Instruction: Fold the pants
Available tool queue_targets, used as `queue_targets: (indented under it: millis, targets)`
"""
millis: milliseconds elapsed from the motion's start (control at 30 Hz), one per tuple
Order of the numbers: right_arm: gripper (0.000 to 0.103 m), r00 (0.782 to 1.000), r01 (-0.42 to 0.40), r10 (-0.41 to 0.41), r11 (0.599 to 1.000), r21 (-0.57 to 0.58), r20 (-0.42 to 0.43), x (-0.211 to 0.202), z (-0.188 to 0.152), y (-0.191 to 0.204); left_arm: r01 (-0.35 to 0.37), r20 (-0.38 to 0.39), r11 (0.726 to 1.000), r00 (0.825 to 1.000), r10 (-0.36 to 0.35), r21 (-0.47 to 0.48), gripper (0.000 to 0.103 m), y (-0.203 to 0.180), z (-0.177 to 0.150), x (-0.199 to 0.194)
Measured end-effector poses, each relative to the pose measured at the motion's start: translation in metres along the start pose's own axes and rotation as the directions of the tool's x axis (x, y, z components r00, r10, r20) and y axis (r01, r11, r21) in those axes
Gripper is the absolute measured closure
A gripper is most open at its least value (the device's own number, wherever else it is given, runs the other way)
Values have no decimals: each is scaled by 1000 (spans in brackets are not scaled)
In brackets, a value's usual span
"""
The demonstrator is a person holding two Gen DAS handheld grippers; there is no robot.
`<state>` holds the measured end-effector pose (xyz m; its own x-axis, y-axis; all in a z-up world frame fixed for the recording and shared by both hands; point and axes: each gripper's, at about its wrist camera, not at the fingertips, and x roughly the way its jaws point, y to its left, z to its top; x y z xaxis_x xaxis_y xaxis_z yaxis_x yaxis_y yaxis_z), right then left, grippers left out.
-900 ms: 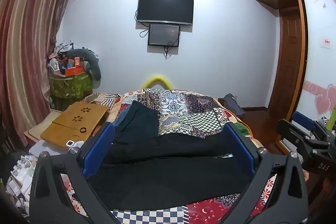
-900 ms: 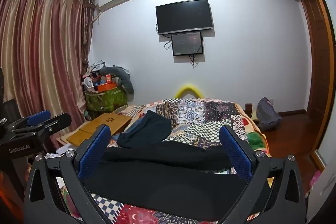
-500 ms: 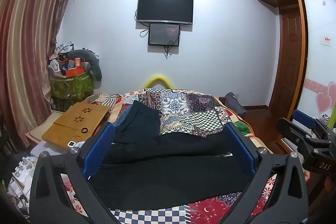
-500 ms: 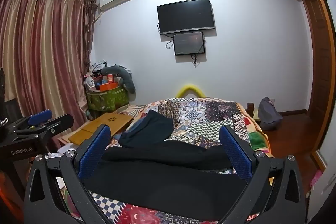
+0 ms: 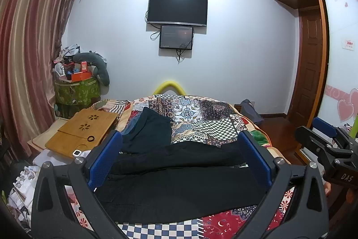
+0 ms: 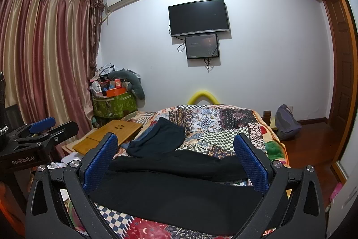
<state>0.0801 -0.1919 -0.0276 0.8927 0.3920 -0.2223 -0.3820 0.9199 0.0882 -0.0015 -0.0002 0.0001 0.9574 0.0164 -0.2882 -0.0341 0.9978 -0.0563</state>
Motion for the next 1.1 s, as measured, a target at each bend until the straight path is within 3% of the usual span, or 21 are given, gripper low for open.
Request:
queue_targets:
  millis: [1100]
  targets:
    - [0, 1000, 0, 0, 1000, 0, -2, 0, 0, 1, -16, 7, 1000, 1000, 16, -9, 0, 1, -4, 2]
